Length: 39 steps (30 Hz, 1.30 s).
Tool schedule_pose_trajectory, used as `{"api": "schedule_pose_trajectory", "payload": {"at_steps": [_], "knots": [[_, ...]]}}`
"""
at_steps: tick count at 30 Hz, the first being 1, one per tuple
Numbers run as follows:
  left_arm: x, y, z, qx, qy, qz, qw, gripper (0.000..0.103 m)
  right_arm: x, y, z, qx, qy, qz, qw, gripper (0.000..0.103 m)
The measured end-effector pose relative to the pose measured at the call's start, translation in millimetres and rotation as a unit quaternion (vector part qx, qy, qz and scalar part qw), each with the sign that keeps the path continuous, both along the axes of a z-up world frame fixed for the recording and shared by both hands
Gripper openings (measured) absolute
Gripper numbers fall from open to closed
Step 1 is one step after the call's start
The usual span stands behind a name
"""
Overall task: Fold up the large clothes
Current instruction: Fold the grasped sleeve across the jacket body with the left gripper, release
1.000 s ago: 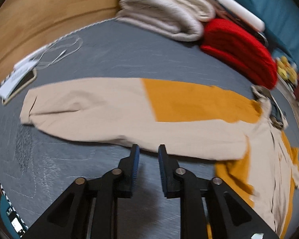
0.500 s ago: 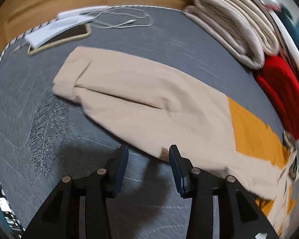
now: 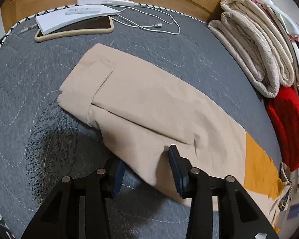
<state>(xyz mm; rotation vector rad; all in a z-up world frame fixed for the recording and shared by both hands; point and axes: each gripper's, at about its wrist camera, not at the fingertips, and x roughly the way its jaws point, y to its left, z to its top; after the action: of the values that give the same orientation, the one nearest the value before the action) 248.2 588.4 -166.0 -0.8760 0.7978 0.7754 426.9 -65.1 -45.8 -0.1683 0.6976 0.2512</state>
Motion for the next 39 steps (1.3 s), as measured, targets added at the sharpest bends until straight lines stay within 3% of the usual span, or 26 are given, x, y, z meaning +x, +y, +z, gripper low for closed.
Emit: {"api": "schedule_pose_trajectory", "payload": {"at_steps": [1, 2, 6, 9, 12, 16, 20, 22, 25, 28, 31, 37, 39], "knots": [[2, -2, 3, 0.007, 0.007, 0.004, 0.9999, 0.012, 1, -1, -2, -0.002, 0.003, -0.002, 1.000, 0.070], [5, -4, 6, 0.014, 0.014, 0.009, 0.9998, 0.008, 2, -2, -2, -0.001, 0.008, -0.004, 1.000, 0.070], [21, -30, 44, 0.060, -0.003, 0.014, 0.9981, 0.003, 7, -15, -4, 0.011, 0.032, -0.028, 0.999, 0.070], [43, -68, 83, 0.096, -0.034, -0.015, 0.9947, 0.002, 7, -29, -2, 0.014, 0.049, -0.050, 0.997, 0.069], [68, -115, 113, 0.117, -0.064, -0.055, 0.9895, 0.002, 3, -45, 3, 0.024, 0.061, -0.064, 0.996, 0.057], [102, -196, 146, 0.133, -0.103, -0.130, 0.9772, 0.002, -11, -67, 14, 0.040, 0.060, -0.083, 0.994, 0.041], [141, -296, 166, 0.147, -0.138, -0.230, 0.9519, 0.002, -23, -87, 24, 0.058, 0.050, -0.105, 0.992, 0.039], [159, -346, 167, 0.148, -0.148, -0.280, 0.9368, 0.002, -28, -95, 26, 0.061, 0.048, -0.118, 0.990, 0.039], [180, -422, 163, 0.142, -0.157, -0.363, 0.9074, 0.002, -34, -106, 25, 0.079, 0.055, -0.128, 0.987, 0.041], [192, -474, 149, 0.129, -0.146, -0.424, 0.8846, 0.002, -37, -112, 22, 0.086, 0.060, -0.131, 0.986, 0.048], [199, -506, 125, 0.096, -0.122, -0.462, 0.8731, 0.002, -37, -112, 19, 0.079, 0.062, -0.126, 0.987, 0.049], [212, -538, 89, 0.049, -0.072, -0.502, 0.8607, 0.002, -31, -114, 19, 0.075, 0.060, -0.121, 0.988, 0.048], [217, -543, 76, 0.036, -0.039, -0.513, 0.8566, 0.006, -28, -114, 19, 0.078, 0.061, -0.121, 0.988, 0.038]]}}
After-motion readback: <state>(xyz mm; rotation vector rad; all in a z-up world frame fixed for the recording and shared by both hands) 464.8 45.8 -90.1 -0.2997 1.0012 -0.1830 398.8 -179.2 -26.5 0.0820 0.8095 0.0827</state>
